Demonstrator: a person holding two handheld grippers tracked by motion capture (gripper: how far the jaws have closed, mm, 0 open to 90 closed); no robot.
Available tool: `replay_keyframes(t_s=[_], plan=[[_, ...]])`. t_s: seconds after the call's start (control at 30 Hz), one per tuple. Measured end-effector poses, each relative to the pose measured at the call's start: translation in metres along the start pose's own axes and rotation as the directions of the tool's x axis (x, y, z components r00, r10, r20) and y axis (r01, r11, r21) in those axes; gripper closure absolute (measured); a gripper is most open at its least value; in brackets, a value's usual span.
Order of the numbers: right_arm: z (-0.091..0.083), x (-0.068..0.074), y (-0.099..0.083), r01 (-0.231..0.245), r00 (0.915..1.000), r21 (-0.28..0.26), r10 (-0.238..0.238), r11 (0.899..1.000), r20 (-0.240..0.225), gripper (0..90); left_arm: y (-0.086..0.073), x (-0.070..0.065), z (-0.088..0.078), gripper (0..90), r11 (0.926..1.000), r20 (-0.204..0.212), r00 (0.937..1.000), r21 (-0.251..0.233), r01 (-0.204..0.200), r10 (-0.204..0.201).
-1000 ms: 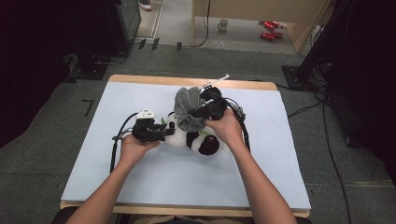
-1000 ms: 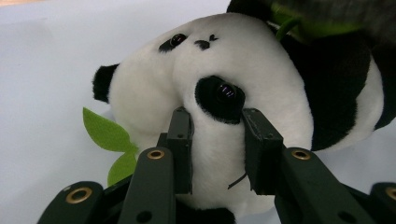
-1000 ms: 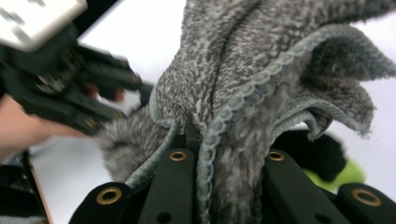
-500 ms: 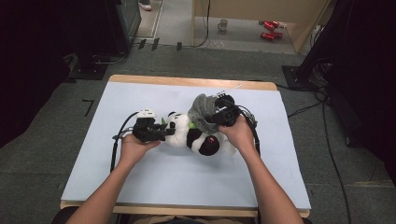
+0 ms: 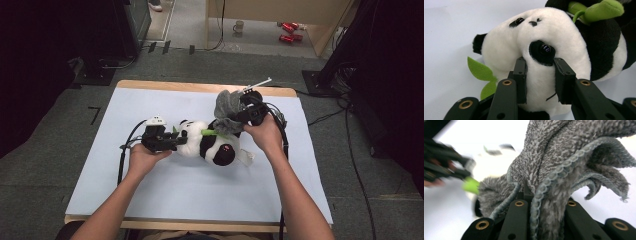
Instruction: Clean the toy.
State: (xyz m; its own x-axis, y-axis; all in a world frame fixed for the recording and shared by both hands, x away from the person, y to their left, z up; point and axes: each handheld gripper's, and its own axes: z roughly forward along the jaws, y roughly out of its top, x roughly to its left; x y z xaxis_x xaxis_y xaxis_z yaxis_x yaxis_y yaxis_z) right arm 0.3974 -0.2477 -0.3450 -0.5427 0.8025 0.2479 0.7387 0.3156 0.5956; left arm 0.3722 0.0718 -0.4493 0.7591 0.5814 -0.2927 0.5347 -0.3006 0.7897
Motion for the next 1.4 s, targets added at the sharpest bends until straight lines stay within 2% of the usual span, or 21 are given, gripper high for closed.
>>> replay_keyframes(t_s=[0.07,0.17,0.2,0.3,0.4,0.47,0.5,0.53,0.6,0.7,0.77,0.9,0.93,1.1,1.17,1.2,1.23,1.3,1.33,1.37,1.4], plan=[[-0.007,0.007,0.008,0.008,0.9997,-0.033,-0.009,0.999,-0.022,81.9,-0.001,-0.001,0.000,67.1,1.0000,-0.005,1.0000,-0.005,0.001,-0.001],[-0.009,0.015,0.014,0.029,0.9991,-0.048,-0.031,0.998,-0.031,81.9,-0.001,-0.001,0.000,67.1,1.0000,-0.007,1.0000,-0.005,-0.004,0.004],[-0.006,0.022,0.019,0.040,0.9980,-0.057,-0.043,0.998,-0.046,81.9,-0.001,-0.001,0.000,67.0,1.0000,-0.006,1.0000,-0.005,-0.004,0.004],[0.002,0.026,0.023,0.037,0.9967,-0.060,-0.041,0.998,-0.069,81.9,-0.001,-0.001,0.000,67.0,1.0000,-0.006,1.0000,-0.006,-0.001,0.001],[0.027,0.033,0.028,0.029,0.9945,-0.019,-0.031,0.999,-0.100,81.9,-0.001,-0.002,-0.001,67.0,1.0000,-0.009,0.9999,-0.001,-0.005,0.005],[0.035,0.035,0.027,0.035,0.9947,-0.003,-0.036,0.999,-0.097,81.9,-0.001,-0.002,-0.001,67.0,1.0000,-0.010,0.9999,0.001,-0.010,0.010],[0.050,0.038,0.023,0.041,0.9949,0.036,-0.037,0.999,-0.094,81.9,-0.001,-0.001,-0.001,66.9,0.9999,-0.009,0.9999,0.003,-0.012,0.012],[0.050,0.038,0.023,0.041,0.9949,0.036,-0.037,0.999,-0.094,81.9,-0.001,-0.001,-0.001,66.9,0.9999,-0.009,0.9999,0.003,-0.012,0.012],[0.065,0.035,0.012,0.034,0.9965,0.073,-0.028,0.997,-0.079,81.9,-0.002,-0.001,-0.001,66.9,0.9999,-0.010,0.9999,0.004,-0.014,0.014],[0.067,0.027,0.003,0.016,0.9972,0.075,-0.010,0.997,-0.074,81.9,-0.002,-0.002,0.000,66.9,0.9998,-0.012,0.9997,0.004,-0.020,0.020],[0.063,0.015,-0.006,0.000,0.9973,0.067,0.005,0.998,-0.073,81.9,-0.001,-0.002,0.001,67.0,0.9998,-0.006,0.9998,0.002,-0.021,0.021],[0.058,0.011,-0.010,0.004,0.9974,0.056,0.000,0.998,-0.072,81.9,0.000,-0.001,0.000,67.0,0.9999,0.003,0.9999,0.004,-0.015,0.015],[0.056,0.011,-0.010,0.028,0.9985,0.057,-0.025,0.998,-0.050,81.8,-0.001,-0.001,0.000,67.0,0.9999,0.005,0.9999,0.002,-0.012,0.012],[0.049,0.008,-0.007,0.042,0.9991,0.056,-0.042,0.998,-0.005,81.8,-0.001,0.000,0.000,67.0,0.9999,0.004,1.0000,0.006,-0.008,0.008],[0.042,0.003,-0.007,0.042,0.9977,0.065,-0.045,0.997,0.050,81.8,-0.001,0.001,-0.001,67.0,1.0000,0.006,1.0000,0.006,-0.001,0.001],[0.034,-0.005,-0.009,0.010,0.9987,0.057,-0.012,0.998,0.049,81.9,-0.001,0.001,-0.001,67.0,1.0000,0.008,1.0000,0.002,0.002,-0.002],[0.034,-0.005,-0.009,0.010,0.9987,0.057,-0.012,0.998,0.049,81.9,-0.001,0.001,0.000,67.0,1.0000,0.008,1.0000,0.000,0.005,-0.005],[0.024,-0.011,-0.009,-0.038,0.9990,0.029,0.037,0.999,0.025,81.9,-0.002,0.002,0.000,67.0,0.9999,0.008,0.9999,-0.006,0.014,-0.014],[0.010,-0.016,-0.006,-0.068,0.9973,-0.027,0.069,0.997,0.027,81.9,-0.002,0.002,-0.001,67.0,0.9999,0.008,0.9999,-0.003,0.013,-0.013],[0.010,-0.016,-0.006,-0.068,0.9973,-0.027,0.069,0.997,0.027,81.9,-0.002,0.002,-0.001,67.0,0.9999,0.008,0.9999,-0.003,0.013,-0.013],[-0.006,-0.022,-0.004,-0.086,0.9961,-0.076,0.088,0.993,0.013,81.9,-0.003,0.002,-0.001,67.0,0.9999,0.008,0.9999,-0.002,0.011,-0.011]])
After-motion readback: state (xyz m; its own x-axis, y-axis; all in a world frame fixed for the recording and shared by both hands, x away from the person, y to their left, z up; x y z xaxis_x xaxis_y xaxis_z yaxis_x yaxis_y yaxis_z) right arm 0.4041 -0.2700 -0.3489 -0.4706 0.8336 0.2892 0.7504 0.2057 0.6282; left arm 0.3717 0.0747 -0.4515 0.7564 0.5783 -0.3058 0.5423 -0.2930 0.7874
